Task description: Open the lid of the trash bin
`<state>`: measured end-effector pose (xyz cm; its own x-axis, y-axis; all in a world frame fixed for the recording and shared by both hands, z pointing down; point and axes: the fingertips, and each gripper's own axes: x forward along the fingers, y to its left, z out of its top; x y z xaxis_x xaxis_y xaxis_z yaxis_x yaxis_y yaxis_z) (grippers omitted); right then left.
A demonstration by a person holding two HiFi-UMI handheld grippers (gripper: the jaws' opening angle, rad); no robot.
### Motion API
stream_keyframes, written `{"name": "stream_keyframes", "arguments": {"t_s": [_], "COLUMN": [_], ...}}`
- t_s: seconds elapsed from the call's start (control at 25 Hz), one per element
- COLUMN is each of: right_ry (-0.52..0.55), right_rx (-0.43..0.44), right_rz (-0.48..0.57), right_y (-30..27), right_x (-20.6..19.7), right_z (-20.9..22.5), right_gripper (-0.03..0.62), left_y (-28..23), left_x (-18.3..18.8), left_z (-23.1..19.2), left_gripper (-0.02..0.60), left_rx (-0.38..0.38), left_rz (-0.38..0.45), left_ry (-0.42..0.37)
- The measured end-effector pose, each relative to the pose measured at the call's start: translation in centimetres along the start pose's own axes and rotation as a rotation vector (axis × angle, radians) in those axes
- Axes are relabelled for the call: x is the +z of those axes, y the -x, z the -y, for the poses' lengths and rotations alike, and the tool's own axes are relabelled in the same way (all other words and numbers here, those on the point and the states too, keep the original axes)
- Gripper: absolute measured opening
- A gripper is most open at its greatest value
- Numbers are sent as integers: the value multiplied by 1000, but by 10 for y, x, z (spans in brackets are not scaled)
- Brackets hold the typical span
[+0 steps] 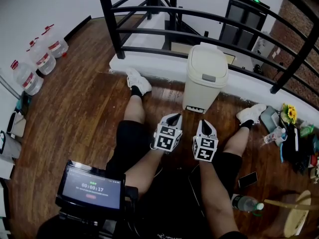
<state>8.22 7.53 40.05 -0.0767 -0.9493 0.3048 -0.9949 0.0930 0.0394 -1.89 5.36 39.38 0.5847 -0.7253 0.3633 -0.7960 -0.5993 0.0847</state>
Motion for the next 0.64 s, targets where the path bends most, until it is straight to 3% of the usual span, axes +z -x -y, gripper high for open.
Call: {"name": "stream_keyframes", "arguments": {"t_s": [0.64], "right_ry": [14], "right_rx": [-12], "right_rz": [-22], "right_y": [-2], "right_x": [-3], "right_z": [2], "right_gripper": [5], "left_y": [-1], "left_x": [-2], "left_z": [1], "left_gripper": [-2], "left_rx": [-6], "left_rz": [-10], "left_ry": [3]}}
